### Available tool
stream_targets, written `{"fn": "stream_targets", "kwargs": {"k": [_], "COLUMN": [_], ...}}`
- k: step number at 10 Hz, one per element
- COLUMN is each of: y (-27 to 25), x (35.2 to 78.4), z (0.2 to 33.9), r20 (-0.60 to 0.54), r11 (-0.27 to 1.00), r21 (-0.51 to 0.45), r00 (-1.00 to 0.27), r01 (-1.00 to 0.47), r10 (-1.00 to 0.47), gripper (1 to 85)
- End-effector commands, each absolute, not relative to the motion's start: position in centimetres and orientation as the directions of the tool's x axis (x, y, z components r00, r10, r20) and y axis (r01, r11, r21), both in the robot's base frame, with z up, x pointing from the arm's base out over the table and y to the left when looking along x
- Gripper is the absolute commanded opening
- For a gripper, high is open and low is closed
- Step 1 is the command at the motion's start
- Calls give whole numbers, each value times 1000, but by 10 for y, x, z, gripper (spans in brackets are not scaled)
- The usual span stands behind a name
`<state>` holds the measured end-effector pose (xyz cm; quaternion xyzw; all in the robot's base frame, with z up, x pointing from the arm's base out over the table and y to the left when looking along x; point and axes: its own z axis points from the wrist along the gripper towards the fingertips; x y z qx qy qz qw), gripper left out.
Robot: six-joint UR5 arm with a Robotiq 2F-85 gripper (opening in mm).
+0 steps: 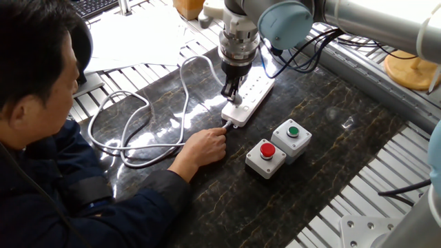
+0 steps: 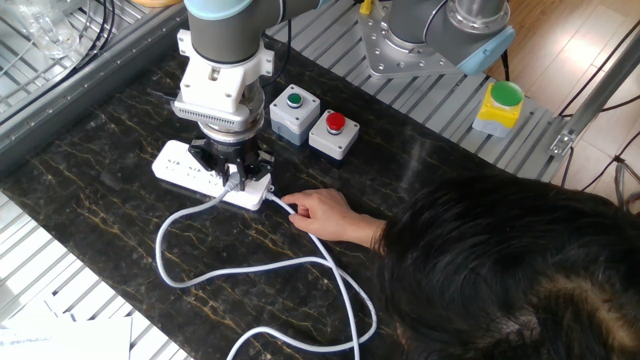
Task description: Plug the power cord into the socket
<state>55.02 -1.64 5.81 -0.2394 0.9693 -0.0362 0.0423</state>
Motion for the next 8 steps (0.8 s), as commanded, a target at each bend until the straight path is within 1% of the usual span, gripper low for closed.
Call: {"fn": "stream_targets", "kwargs": {"k": [1,8], "y": [-16,-13], "x": [550,553], "z": [58,47], "r20": [-73,-85], "r11": [885,879], "r21": [-80,-65], "r00": [-882,-875], "r01": [-460,-473], "r10": [-465,-477], "gripper": [17,17]}}
